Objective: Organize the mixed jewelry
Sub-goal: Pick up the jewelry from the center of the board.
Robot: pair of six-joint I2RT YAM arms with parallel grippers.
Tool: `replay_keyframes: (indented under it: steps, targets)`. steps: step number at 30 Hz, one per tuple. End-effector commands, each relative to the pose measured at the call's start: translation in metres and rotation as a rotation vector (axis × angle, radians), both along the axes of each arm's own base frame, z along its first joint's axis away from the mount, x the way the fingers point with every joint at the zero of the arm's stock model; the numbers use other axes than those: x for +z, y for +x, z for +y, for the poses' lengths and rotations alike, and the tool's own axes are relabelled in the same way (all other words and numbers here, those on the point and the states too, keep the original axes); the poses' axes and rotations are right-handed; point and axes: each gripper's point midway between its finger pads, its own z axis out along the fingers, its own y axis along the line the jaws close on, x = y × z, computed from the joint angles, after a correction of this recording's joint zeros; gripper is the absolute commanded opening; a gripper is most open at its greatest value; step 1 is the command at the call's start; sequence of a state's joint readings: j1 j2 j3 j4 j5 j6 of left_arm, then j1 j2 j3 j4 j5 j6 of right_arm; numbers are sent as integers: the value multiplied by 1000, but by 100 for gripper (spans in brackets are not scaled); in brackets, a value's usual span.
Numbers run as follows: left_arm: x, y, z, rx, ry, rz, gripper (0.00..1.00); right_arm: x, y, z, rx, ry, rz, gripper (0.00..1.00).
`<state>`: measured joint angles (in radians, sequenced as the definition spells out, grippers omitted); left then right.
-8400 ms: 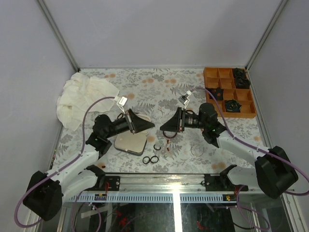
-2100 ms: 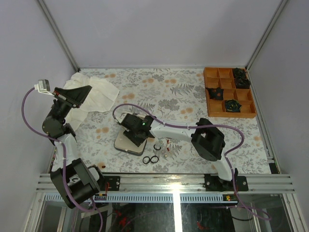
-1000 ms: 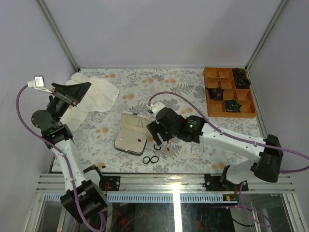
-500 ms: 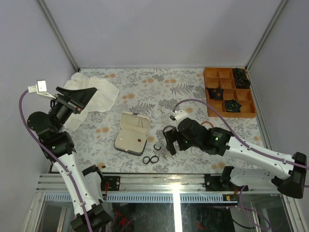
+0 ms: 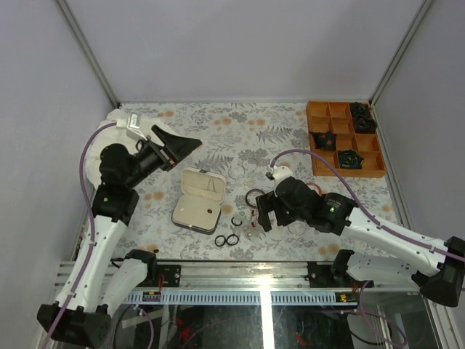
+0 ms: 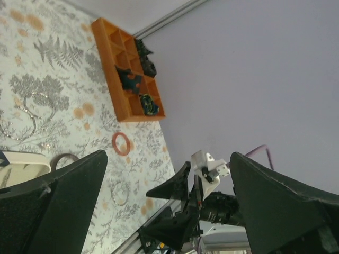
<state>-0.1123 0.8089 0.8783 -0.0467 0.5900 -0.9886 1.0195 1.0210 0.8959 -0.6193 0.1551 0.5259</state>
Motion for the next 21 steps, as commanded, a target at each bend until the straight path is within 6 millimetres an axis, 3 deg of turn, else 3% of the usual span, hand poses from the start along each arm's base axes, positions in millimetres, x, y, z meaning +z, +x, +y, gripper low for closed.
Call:
replay_keyframes:
  steps: [1,4,10,15,21]
  targets:
    - [8,4,-4,93,82,-67,100,-9,9,-13,-27,-16,6,99]
    - [8,-4,-13,53,100,-78,100,-17,15,-18,-46,-16,18,100]
    - [-17,-2,-25,-11,146,-68,100,-25,37,-34,-108,-60,-10,94]
    - [-27,3,-28,-37,201,-88,100,-30,53,-33,-121,-61,0,84]
    - [-43,14,-28,-36,231,-86,100,-42,65,-12,-82,-30,28,59]
